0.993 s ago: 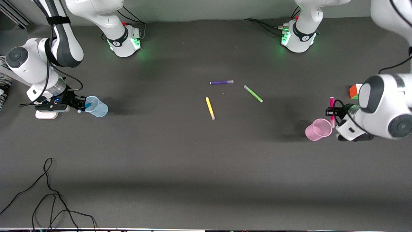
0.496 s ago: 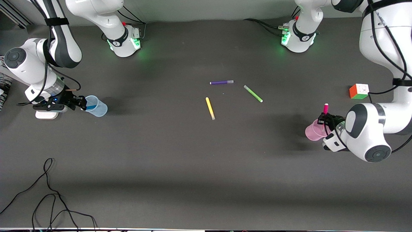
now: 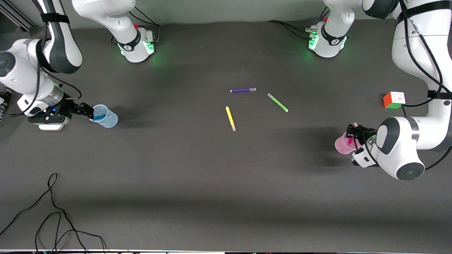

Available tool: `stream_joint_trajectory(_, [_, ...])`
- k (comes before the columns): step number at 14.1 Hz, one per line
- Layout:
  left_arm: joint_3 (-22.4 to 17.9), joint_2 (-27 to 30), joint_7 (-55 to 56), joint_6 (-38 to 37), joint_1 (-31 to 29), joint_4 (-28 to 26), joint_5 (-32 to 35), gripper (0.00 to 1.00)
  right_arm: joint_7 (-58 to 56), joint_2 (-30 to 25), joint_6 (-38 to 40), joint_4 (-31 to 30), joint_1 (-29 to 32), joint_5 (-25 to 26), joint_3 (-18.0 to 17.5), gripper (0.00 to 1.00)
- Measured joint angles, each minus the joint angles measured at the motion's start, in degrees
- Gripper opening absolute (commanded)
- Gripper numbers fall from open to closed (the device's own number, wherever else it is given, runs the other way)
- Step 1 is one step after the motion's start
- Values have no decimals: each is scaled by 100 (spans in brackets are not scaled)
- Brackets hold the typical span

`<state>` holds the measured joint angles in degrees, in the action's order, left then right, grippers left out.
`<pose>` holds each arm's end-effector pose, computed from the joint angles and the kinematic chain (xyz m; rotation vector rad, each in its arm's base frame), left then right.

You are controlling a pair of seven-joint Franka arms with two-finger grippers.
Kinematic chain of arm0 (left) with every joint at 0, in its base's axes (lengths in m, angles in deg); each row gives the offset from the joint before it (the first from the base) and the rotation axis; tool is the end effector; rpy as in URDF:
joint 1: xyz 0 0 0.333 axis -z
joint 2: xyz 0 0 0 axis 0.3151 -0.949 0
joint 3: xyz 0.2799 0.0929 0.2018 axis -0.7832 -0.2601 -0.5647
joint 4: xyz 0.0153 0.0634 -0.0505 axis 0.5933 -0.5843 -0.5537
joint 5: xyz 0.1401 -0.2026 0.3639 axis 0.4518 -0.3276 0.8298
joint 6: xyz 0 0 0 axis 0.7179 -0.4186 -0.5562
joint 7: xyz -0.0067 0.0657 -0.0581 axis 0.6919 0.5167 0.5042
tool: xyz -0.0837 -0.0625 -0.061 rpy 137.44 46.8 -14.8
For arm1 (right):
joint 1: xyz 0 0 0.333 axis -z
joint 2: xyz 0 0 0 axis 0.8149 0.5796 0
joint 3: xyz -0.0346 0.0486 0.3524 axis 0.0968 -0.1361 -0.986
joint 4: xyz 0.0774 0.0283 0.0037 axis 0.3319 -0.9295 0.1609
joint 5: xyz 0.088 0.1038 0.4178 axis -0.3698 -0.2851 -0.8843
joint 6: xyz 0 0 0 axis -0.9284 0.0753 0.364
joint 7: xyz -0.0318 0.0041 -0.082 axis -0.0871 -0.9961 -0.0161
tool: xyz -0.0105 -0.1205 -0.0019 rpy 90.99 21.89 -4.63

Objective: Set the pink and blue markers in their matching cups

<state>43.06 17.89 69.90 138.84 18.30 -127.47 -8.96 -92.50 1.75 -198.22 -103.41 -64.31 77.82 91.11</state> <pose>0.6822 -0.0020 0.2522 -2.9257 0.1066 1.0568 0.5254 -0.0701 0.4025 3.0852 0.0003 0.0667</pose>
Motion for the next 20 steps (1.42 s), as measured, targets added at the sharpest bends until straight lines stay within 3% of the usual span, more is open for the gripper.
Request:
stream_joint_trajectory(4, [8, 0, 2, -260, 25, 291, 1, 100, 27, -40, 1225, 1328, -27, -232, -650, 100])
stream_joint_trajectory(8, [-12, 83, 6, -596, 17, 811, 99, 100, -43, -52, 2457, 2311, -22, -816, -797, 100])
stream_joint_trajectory(11, [-12, 567, -7, -631, -5, 800, 104, 100, 134, 37, 2676, 2696, -23, -849, -990, 100])
stream_joint_trajectory(13, [-13, 1140, -74, -422, -49, 503, 87, 100, 164, 268, 2726, 3023, -19, -874, -1002, 100])
stream_joint_trajectory(17, [-12, 2398, -156, 444, -65, -655, 33, 100, 341, 763, 3172, 3777, -17, -885, -1002, 100])
stream_joint_trajectory(20, [1, 3033, -175, 842, -59, -1235, 8, 100, 523, 809, 3558, 4007, -21, -903, -1007, 100])
